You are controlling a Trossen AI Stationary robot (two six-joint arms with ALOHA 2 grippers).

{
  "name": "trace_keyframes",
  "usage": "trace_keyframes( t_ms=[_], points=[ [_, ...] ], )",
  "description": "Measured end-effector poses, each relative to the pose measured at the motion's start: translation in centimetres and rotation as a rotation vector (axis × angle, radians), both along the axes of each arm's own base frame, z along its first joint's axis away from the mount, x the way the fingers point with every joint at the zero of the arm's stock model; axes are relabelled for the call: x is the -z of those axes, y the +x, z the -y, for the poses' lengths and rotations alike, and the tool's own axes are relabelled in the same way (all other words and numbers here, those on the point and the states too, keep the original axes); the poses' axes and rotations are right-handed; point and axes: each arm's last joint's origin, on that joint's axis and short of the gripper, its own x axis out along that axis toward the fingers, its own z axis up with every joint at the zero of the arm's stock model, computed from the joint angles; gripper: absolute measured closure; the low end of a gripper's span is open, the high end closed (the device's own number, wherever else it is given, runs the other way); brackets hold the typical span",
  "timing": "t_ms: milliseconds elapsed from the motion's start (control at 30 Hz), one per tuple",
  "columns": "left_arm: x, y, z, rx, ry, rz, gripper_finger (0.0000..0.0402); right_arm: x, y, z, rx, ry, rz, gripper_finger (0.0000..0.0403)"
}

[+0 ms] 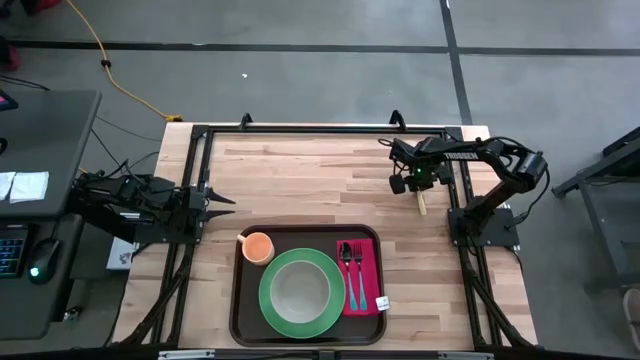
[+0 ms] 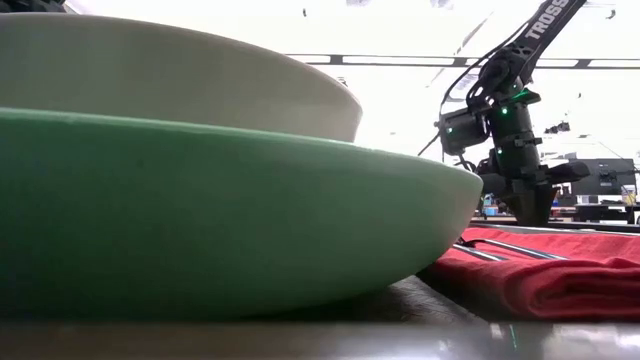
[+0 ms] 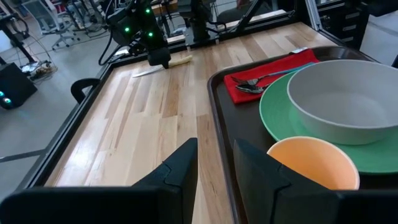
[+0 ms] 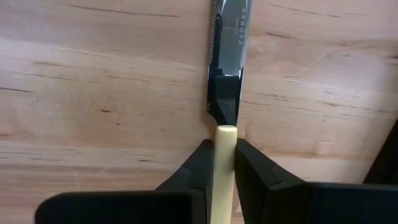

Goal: Set up tray
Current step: Put the yellow knife on the red napkin

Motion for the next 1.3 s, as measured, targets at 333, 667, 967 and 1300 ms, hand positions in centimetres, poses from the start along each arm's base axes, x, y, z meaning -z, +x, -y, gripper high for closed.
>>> trace_keyframes(
  t_ms=[333, 667, 967, 1300],
  points=[
    [0.0, 0.0, 0.0, -0.001, 0.001, 0.0, 0.0266, 0.0, 0.0, 0.0, 0.007, -0.002, -0.002, 0.0371],
    [0.0, 0.0, 0.0, -0.002, 0.001, 0.0, 0.0266, 0.0, 0.0, 0.0, 0.009, -0.002, -0.002, 0.0376],
    [0.0, 0.0, 0.0, -0.006, 0.003, 0.0, 0.0266, 0.0, 0.5, -0.5, -0.005, -0.021, -0.012, 0.0375],
    [0.0, 0.0, 0.0, -0.005, 0.003, 0.001, 0.0266, -0.1, 0.9, -1.1, -0.014, -0.025, -0.011, 0.0377]
  ],
)
